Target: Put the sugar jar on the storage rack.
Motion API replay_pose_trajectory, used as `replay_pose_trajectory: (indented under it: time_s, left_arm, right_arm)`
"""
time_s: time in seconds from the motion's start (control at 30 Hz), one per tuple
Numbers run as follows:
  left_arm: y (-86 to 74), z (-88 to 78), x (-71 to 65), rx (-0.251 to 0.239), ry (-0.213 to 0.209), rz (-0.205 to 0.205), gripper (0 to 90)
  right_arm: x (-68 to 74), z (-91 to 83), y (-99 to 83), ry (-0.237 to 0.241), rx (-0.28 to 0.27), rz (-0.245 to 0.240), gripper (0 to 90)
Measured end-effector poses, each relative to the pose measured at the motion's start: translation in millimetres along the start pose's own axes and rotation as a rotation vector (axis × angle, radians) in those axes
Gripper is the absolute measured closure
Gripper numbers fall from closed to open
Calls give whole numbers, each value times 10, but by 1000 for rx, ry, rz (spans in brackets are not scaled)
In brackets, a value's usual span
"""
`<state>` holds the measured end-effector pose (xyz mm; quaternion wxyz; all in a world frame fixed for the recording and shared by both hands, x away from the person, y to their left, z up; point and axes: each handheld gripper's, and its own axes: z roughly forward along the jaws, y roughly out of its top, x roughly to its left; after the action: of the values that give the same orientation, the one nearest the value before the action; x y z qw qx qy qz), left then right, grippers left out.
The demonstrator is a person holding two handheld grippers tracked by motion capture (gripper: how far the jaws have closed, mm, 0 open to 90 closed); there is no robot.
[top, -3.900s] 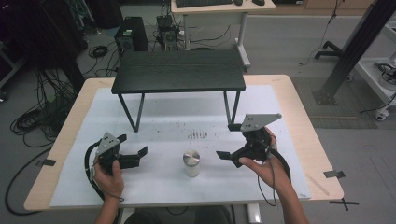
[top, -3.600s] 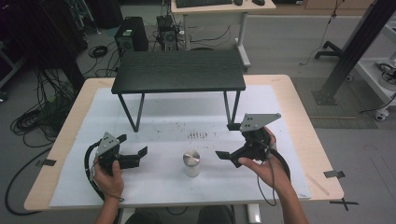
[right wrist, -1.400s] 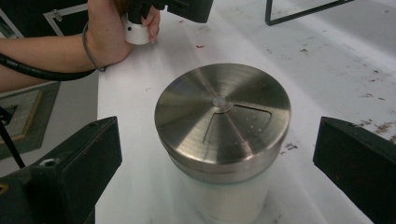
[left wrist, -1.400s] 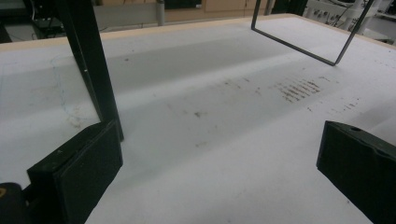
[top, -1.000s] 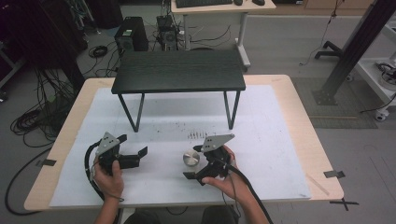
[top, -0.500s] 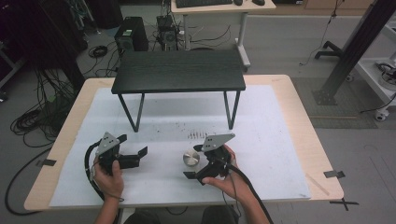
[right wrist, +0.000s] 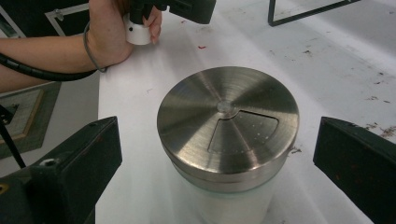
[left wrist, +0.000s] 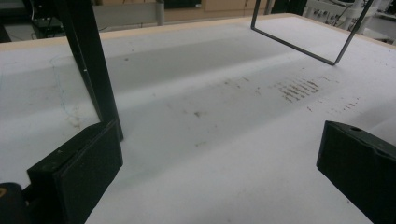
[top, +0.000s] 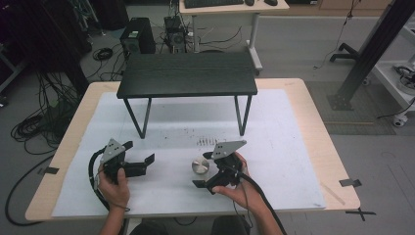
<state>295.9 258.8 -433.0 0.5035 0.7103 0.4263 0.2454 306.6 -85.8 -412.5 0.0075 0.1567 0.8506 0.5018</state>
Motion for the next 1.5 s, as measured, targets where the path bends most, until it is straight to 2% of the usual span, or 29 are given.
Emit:
replay_pose_trajectory:
  time_s: [1.5]
  left_arm:
    - [0, -3, 1, 0, 4, 1, 6]
  right_arm:
    - [-5, -21, -4, -9, 1, -11, 13]
